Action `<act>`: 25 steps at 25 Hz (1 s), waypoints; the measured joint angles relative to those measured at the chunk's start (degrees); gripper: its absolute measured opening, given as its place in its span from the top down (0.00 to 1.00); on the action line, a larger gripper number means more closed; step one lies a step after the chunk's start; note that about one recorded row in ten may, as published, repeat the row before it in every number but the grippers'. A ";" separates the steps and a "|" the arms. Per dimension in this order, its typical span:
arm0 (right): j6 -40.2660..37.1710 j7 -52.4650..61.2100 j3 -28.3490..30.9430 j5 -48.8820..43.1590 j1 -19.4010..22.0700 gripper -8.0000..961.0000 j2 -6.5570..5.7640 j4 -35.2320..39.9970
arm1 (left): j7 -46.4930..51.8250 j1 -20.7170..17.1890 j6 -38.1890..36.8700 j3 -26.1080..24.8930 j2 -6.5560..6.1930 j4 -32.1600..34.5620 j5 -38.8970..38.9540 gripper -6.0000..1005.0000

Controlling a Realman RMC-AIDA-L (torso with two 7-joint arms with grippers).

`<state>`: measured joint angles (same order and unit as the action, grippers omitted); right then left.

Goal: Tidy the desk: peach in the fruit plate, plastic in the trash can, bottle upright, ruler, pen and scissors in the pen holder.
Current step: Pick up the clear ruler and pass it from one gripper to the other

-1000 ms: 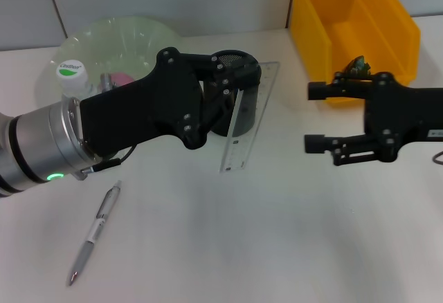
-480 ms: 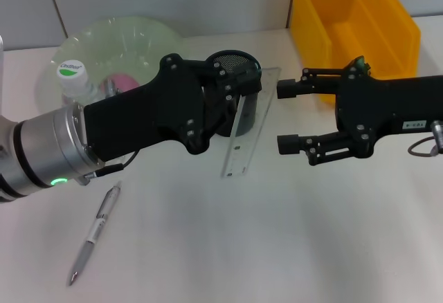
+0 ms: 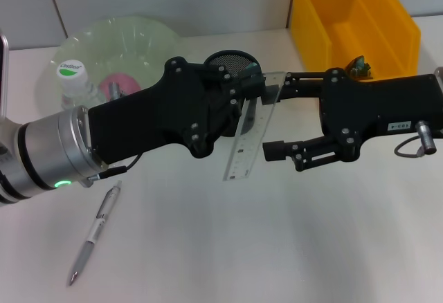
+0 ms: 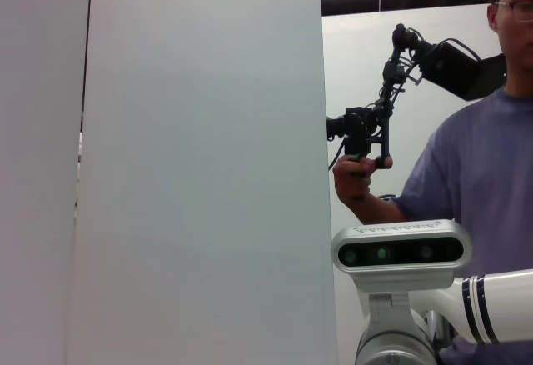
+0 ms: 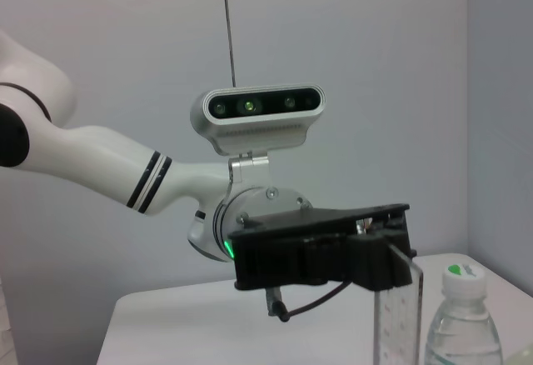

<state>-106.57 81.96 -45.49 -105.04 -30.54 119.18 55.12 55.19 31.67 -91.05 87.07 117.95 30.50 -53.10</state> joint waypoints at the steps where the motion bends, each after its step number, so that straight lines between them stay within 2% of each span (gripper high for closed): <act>1: 0.01 0.04 0.00 0.09 -0.08 0.12 0.00 -0.01 | 0.00 0.00 0.00 0.00 0.00 0.00 0.00 0.98; 10: 0.21 0.27 -0.04 0.20 -1.05 0.12 0.00 -0.02 | 0.08 -0.10 -0.31 0.03 0.08 0.00 0.01 0.98; 22: 0.38 0.46 -0.04 0.20 -1.36 0.18 -0.06 -0.08 | 0.43 -0.03 -1.69 0.12 0.09 0.00 0.01 0.98; 25: 0.51 0.48 -0.05 0.20 -1.55 0.28 -0.03 -0.21 | 0.44 -0.03 -1.81 0.12 0.09 0.00 0.01 0.98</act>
<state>-106.06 82.43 -45.54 -104.85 -32.09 119.15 54.92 55.63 31.64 -92.86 87.19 118.04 30.50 -53.09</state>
